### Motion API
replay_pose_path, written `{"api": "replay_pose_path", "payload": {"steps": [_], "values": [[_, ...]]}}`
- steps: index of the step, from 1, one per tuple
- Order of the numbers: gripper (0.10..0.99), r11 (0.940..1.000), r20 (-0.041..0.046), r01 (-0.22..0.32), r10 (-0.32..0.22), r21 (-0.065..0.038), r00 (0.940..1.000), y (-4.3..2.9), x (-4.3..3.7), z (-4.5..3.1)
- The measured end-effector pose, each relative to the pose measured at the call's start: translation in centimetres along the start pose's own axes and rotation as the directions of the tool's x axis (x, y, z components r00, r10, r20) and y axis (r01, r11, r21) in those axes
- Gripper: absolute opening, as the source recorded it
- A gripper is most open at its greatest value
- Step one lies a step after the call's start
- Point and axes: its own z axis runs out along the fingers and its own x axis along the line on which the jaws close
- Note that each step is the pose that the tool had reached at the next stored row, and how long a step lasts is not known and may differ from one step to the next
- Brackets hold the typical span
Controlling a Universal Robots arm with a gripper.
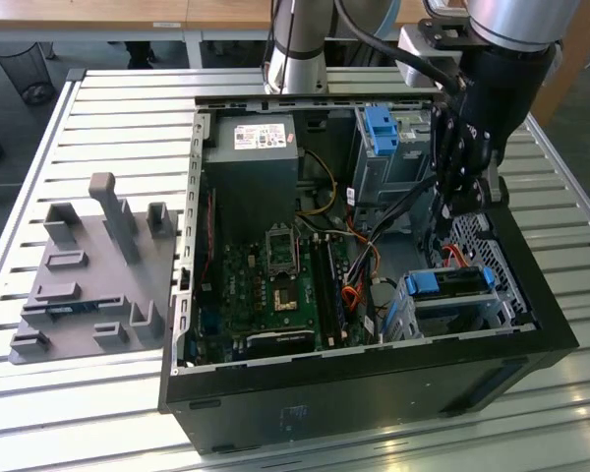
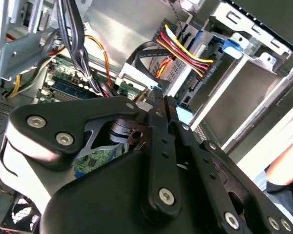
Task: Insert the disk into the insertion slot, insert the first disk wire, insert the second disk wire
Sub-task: 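Insert the second disk wire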
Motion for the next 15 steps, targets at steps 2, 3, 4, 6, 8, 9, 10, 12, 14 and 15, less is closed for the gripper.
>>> {"api": "replay_pose_path", "payload": {"steps": [2,3,4,6,8,9,10,12,14,15], "values": [[0.173,1.0000,-0.0020,0.000,0.000,0.000,1.0000,0.01,-0.09,0.04],[0.184,1.0000,-0.0074,0.000,0.000,0.000,1.0000,0.01,-0.11,0.07],[0.184,1.0000,-0.0146,0.000,0.000,0.001,0.9999,0.01,-0.12,0.11],[0.247,1.0000,-0.0253,0.000,0.000,0.001,0.9997,0.02,-0.16,0.21],[0.247,1.0000,-0.0304,0.001,-0.001,0.001,0.9995,0.02,-0.19,0.30],[0.247,1.0000,-0.0334,0.001,-0.001,0.002,0.9994,0.02,-0.21,0.33],[0.247,1.0000,-0.0358,0.001,-0.001,0.002,0.9994,0.02,-0.22,0.38],[0.247,1.0000,-0.0390,0.001,-0.001,0.002,0.9992,0.02,-0.27,0.46],[0.247,1.0000,-0.0410,0.001,0.000,0.002,0.9992,0.02,-0.33,0.53],[0.247,1.0000,-0.0417,0.001,-0.001,0.002,0.9991,0.01,-0.36,0.57]]}}
